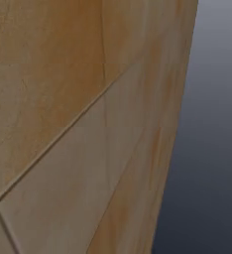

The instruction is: Retrieve the bottle and the shaker from the cabinet and place them next to the mixing bowl on the counter. Then add garlic from the fridge to the mixing bowl.

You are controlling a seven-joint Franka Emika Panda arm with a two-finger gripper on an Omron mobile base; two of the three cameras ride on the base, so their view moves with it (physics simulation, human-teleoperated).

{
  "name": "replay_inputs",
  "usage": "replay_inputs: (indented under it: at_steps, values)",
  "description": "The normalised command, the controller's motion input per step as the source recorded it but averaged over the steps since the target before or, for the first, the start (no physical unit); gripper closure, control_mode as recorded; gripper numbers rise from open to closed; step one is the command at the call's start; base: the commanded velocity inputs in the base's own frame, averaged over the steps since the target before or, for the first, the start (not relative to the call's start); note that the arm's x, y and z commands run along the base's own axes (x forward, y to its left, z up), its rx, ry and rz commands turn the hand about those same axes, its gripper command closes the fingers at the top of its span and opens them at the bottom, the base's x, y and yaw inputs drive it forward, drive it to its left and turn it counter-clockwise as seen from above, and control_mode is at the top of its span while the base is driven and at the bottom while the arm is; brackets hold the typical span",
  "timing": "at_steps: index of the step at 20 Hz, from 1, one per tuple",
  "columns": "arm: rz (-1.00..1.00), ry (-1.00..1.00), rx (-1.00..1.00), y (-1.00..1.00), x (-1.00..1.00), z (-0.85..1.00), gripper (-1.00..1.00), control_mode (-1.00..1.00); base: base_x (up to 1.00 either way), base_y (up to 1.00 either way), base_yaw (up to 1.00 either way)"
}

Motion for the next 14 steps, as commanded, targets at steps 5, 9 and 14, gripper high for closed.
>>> replay_inputs:
  at_steps: [5,9,14]
  values:
    - [0.0,0.0,0.0,0.0,0.0,0.0,-1.0,1.0,1.0,-0.34,0.5]
    - [0.0,0.0,0.0,0.0,0.0,0.0,-1.0,1.0,1.0,-0.36,0.59]
    - [0.0,0.0,0.0,0.0,0.0,0.0,-1.0,1.0,1.0,-0.43,0.61]
